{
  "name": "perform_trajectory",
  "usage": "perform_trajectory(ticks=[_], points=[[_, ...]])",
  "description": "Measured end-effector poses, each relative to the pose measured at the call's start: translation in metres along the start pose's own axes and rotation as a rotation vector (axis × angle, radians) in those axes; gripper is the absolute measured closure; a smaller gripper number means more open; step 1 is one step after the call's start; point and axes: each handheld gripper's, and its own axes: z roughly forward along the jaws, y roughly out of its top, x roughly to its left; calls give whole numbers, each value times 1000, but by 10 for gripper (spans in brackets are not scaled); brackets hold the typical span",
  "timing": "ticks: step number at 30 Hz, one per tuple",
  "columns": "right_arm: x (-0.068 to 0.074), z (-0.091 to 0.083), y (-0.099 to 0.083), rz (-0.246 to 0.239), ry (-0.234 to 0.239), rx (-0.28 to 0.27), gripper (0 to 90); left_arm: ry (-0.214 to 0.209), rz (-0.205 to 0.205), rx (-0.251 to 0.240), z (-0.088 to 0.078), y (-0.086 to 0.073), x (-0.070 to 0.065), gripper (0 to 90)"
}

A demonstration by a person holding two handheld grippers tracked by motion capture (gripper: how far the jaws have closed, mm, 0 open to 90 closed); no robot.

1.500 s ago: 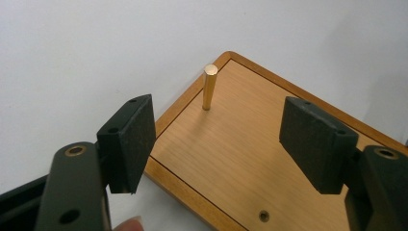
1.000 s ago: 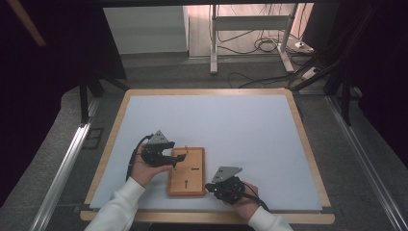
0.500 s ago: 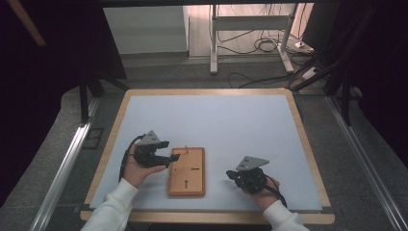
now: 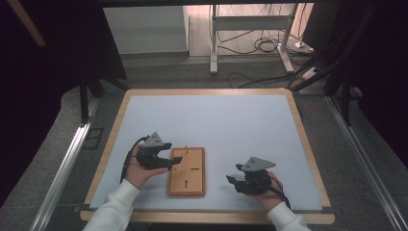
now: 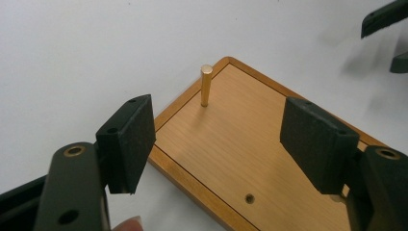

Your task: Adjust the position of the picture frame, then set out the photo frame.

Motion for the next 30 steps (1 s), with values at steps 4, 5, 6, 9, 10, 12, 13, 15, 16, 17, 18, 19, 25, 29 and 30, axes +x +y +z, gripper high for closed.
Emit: perform_trajectory(ticks=[4,5,6,9,10,12,13,15,16,17,18,19,25,29,30], points=[[-1,-1,0,24,-8,-15,329,-2,4,2,1,0,-1,279],[-1,0,1,28,-7,-14,318,-3,5,1,1,0,-2,279],[-2,0,1,29,-5,-12,309,-2,7,1,2,0,-2,279],[0,3,1,27,-12,-5,274,-4,17,2,4,0,-3,279],[0,3,2,21,-12,2,272,-5,21,3,5,0,-3,279],[1,4,2,20,-11,5,269,-8,28,5,8,1,-4,279],[1,5,2,19,-12,7,267,-10,31,5,10,2,-4,280],[1,5,2,18,-11,8,265,-12,42,9,13,3,-4,283],[2,6,1,17,-10,10,264,-13,44,10,14,3,-4,287],[2,6,1,16,-11,11,263,-13,49,12,16,4,-4,293],[3,6,1,14,-13,12,263,-12,53,13,18,4,-4,298],[4,5,1,11,-13,11,262,-11,55,16,19,5,-4,306],[7,5,-1,9,-18,13,261,-18,63,22,24,4,1,363],[8,6,-2,8,-28,26,261,-34,66,24,30,6,3,409],[8,6,-3,7,-29,29,260,-34,68,23,32,6,3,418]])
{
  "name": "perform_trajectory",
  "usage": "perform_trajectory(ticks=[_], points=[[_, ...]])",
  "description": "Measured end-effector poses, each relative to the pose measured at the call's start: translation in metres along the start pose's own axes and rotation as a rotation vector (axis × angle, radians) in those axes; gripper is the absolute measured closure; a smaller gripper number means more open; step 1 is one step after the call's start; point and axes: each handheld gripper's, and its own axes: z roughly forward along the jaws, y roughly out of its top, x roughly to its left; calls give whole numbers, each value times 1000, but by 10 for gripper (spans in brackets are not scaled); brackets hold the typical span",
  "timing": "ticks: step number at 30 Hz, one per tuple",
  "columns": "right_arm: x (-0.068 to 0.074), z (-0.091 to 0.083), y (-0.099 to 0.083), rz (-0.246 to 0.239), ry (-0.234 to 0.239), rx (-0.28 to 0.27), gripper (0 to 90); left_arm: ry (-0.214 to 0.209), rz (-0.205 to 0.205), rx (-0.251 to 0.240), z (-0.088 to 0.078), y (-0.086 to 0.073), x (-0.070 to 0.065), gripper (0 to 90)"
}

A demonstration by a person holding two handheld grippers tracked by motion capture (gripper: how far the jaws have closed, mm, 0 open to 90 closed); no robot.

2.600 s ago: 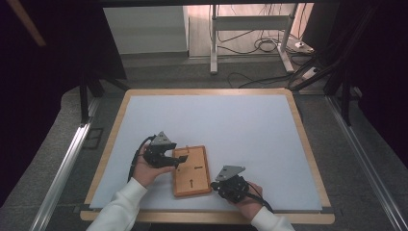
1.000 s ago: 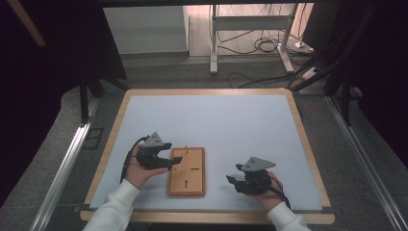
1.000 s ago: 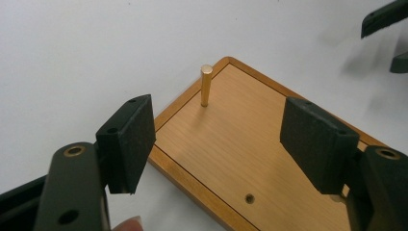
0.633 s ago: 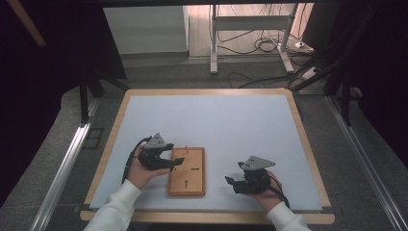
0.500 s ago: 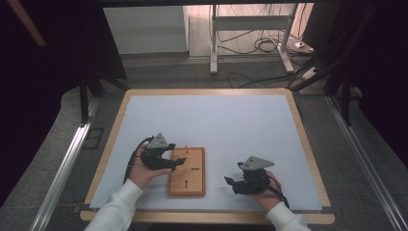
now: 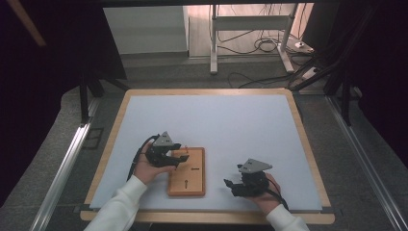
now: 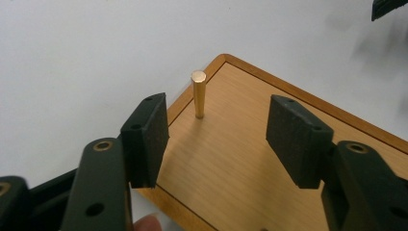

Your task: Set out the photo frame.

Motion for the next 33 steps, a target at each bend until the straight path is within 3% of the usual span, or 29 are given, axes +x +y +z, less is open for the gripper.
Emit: perform_trajectory(ticks=[10,15,23,29,33], points=[[5,-4,-3,1,-22,-1,260,-6,5,8,20,7,6,544],[5,-4,-3,1,-23,-1,261,-25,2,6,24,7,8,670],[7,-3,-2,-7,-19,-2,260,-10,6,15,23,6,11,824],[10,-3,0,-14,-16,-10,260,-42,-21,22,23,8,16,839],[14,-5,3,-49,-17,-32,247,-74,-34,30,24,8,21,839]])
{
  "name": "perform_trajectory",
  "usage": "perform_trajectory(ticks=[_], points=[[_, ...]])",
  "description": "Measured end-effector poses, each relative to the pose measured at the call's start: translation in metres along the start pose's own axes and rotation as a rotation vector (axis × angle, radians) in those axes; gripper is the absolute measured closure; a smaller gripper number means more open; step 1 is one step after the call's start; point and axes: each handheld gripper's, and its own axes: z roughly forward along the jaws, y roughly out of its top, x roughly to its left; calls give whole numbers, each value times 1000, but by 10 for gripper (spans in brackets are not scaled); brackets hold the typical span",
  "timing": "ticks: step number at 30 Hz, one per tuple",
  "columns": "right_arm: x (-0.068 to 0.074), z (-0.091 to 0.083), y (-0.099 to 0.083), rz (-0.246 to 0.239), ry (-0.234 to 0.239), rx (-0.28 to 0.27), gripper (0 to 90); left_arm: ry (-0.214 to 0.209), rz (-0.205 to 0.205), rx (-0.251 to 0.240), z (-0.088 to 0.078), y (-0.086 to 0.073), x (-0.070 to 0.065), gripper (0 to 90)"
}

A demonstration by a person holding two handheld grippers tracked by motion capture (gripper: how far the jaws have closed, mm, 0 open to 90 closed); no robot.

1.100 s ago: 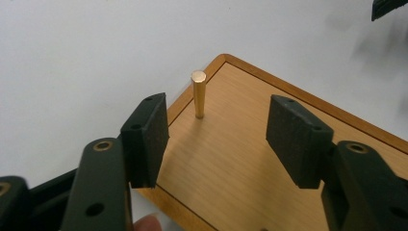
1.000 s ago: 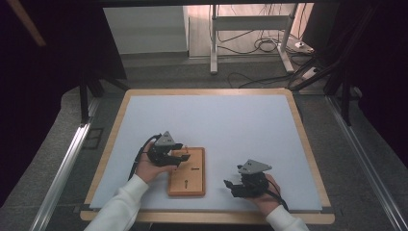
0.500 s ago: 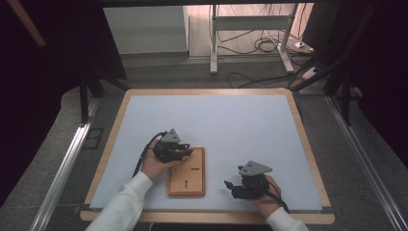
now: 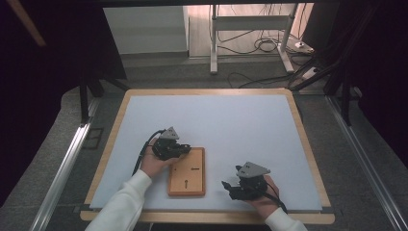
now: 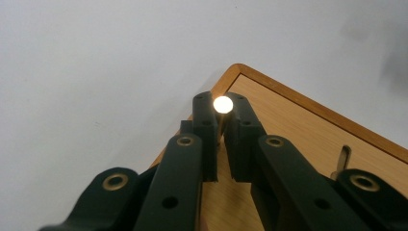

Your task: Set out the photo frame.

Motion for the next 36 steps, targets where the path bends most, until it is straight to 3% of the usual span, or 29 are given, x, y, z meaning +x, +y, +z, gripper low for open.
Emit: perform_trajectory(ticks=[13,20,24,30,36], points=[[32,5,14,-123,14,-8,179,-56,-30,26,0,3,7,832],[52,20,19,-200,11,14,123,-88,-67,32,1,5,13,830],[67,31,23,-279,-8,22,105,-106,-77,39,1,5,16,828],[83,50,25,-361,-32,49,98,-119,-92,47,1,7,18,828],[90,60,29,-402,-80,52,96,-136,-116,49,2,7,21,825]])
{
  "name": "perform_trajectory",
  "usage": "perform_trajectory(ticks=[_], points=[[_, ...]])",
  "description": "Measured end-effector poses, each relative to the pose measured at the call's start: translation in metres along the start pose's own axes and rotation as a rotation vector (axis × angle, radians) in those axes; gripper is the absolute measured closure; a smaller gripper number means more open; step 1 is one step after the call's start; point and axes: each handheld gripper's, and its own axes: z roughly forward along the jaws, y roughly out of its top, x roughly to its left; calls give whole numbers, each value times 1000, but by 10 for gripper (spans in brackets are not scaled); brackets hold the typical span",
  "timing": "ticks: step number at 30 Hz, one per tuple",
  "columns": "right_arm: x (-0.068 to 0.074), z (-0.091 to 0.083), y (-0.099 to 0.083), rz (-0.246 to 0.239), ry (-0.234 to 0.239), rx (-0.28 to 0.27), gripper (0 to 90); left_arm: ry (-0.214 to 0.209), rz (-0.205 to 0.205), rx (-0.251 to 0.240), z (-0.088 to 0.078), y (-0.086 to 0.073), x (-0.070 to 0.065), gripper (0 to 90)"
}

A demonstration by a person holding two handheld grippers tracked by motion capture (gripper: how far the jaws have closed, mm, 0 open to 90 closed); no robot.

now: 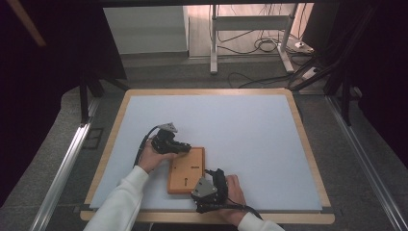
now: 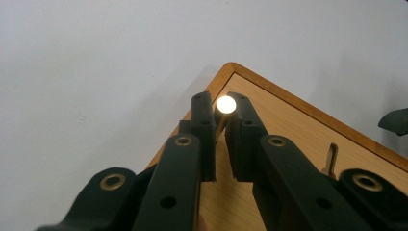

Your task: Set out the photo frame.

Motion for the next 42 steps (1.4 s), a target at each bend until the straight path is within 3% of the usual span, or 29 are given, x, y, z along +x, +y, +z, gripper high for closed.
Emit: perform_trajectory(ticks=[11,15,26,29,33,38,42], points=[[4,3,6,-44,-30,-3,112,-7,-16,1,0,1,2,825],[6,2,7,-63,-65,-29,160,-5,-23,-5,0,0,3,833],[5,-6,15,-111,-90,-72,355,39,-25,-27,1,0,-1,825],[0,-10,17,-113,-102,-83,395,34,-28,-34,2,-1,-1,762],[-10,-17,20,-101,-114,-106,432,48,-54,-52,-1,-2,1,599],[-17,-21,21,-87,-108,-110,441,104,-90,-117,-20,-6,4,436],[-18,-21,21,-89,-103,-110,441,148,-87,-139,-38,-15,3,377]])
